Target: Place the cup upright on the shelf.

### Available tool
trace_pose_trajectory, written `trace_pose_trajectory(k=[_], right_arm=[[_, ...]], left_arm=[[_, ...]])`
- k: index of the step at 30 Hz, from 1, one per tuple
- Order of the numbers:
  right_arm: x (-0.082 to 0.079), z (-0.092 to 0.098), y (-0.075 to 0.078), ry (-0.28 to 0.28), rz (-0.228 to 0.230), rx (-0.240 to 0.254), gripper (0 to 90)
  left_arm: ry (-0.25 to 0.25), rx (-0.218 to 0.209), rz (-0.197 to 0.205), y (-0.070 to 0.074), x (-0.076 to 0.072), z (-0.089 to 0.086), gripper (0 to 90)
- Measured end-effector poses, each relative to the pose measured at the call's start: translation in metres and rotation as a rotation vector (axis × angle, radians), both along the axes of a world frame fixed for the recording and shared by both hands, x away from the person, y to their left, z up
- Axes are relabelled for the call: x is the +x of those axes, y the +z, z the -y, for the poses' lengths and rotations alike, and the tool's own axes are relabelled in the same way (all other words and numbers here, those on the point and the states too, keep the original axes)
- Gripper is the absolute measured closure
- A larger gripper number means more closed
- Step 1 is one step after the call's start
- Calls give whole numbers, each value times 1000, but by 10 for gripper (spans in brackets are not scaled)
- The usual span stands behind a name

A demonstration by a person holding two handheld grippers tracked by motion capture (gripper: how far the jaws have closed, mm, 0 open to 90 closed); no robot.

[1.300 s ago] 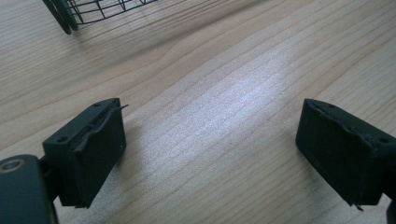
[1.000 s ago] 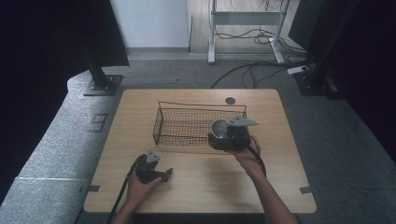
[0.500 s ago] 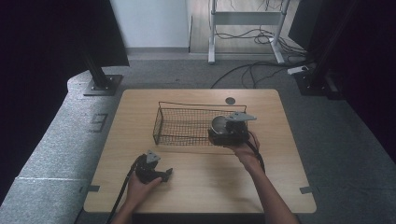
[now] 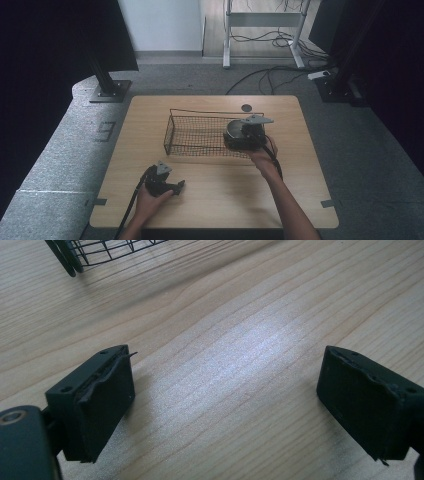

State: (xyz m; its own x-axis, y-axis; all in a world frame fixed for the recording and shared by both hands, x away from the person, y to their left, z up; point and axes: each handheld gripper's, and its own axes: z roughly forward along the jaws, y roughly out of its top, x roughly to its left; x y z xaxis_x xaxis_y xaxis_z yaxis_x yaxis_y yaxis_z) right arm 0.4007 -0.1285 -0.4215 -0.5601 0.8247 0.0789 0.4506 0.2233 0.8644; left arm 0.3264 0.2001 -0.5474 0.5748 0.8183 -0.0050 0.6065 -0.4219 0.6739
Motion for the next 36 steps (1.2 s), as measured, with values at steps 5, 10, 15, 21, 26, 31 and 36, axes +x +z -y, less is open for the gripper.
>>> trace_pose_trajectory(k=[5, 10, 15, 21, 26, 31, 36], right_arm=[[6, 0, 1, -5, -3, -5, 181], [14, -1, 4, -16, -5, -20, 181], [20, -5, 4, -19, -8, -37, 181], [29, -10, 3, -19, -25, -51, 181], [34, -11, 2, -21, -26, -67, 181], [42, -10, 1, -32, -28, -68, 181], [48, -10, 0, -36, -36, -73, 181]], left_arm=[[-1, 1, 0, 0, 0, 0, 82], [1, -1, 0, 0, 0, 0, 82], [0, -1, 0, 0, 0, 0, 82], [-2, -2, 0, 0, 0, 0, 82], [-2, -2, 0, 0, 0, 0, 82], [-2, -3, 1, 0, 0, 0, 82], [-2, -3, 2, 0, 0, 0, 82]])
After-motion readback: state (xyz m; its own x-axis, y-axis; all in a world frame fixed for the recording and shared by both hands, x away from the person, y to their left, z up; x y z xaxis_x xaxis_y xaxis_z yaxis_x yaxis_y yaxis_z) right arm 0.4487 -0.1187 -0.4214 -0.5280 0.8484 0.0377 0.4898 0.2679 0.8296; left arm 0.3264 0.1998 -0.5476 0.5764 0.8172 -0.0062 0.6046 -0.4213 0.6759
